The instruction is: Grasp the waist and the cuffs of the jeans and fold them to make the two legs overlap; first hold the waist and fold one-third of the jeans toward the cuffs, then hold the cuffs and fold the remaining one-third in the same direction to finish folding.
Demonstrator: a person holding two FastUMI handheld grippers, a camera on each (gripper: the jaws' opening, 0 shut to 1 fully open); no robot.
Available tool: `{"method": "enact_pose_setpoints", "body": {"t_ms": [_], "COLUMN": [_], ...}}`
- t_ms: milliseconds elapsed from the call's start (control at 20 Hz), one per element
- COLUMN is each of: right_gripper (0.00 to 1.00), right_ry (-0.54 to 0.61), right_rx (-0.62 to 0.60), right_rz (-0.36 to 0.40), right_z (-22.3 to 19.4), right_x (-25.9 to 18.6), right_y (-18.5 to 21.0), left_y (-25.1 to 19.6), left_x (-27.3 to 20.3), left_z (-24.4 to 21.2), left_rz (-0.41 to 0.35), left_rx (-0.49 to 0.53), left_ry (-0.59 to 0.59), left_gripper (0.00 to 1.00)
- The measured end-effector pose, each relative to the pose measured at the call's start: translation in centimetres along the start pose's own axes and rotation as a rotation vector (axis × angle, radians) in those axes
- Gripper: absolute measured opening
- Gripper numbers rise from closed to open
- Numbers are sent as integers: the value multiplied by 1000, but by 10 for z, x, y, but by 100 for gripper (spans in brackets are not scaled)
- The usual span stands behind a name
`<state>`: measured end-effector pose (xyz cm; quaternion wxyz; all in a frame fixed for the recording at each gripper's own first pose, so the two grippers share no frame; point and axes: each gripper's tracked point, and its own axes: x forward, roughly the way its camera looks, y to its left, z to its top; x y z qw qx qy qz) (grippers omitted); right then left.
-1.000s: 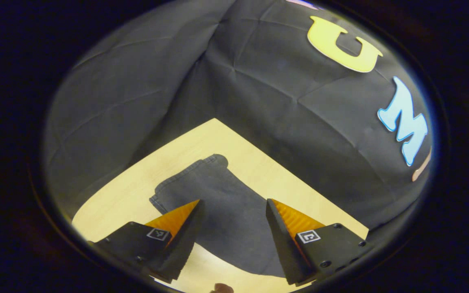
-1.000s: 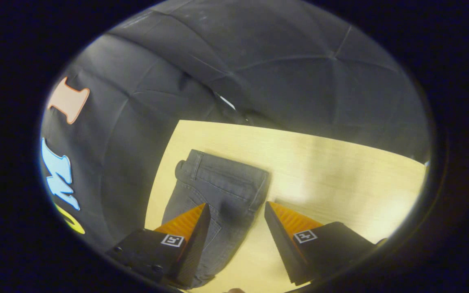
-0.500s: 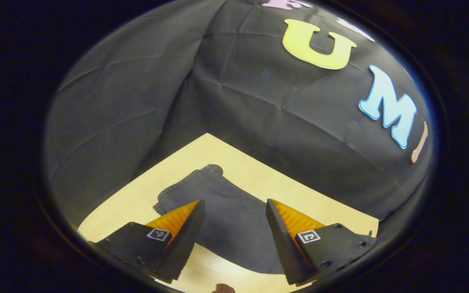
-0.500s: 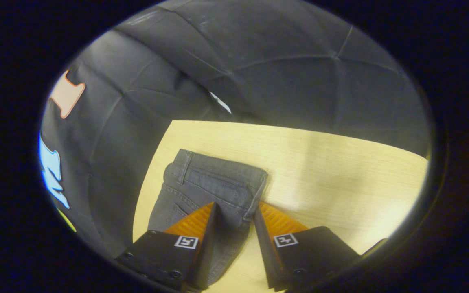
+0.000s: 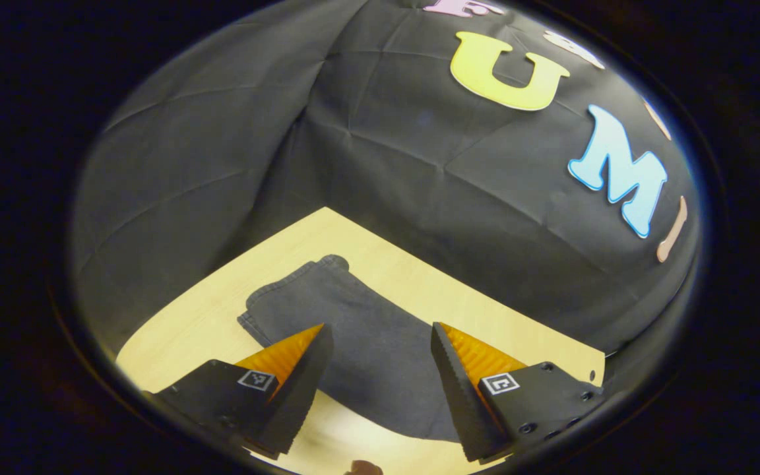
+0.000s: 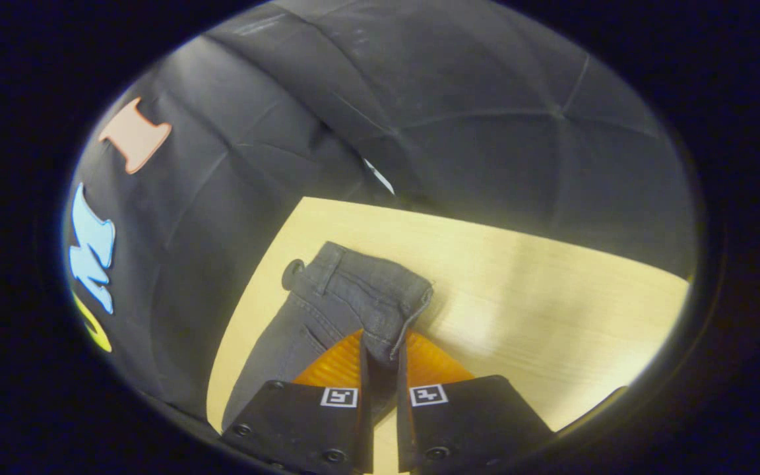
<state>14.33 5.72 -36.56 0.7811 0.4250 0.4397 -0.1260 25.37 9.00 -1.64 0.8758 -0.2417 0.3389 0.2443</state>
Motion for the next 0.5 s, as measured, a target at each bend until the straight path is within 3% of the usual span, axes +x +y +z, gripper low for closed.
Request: {"method": "enact_pose_setpoints", "body": {"t_ms": [500], "right_gripper": [13], "right_ry": [-242], "right_rx": [-173], "right_rz": [77], "right_z": [40], "right_x": [-58], "right_y": [28], "left_y": [-5], "left_x": [-33], "left_z": [-14], "left_rz": [-76], "left_rx": [47], "left_ry": [-33], "left_gripper": [98]}}
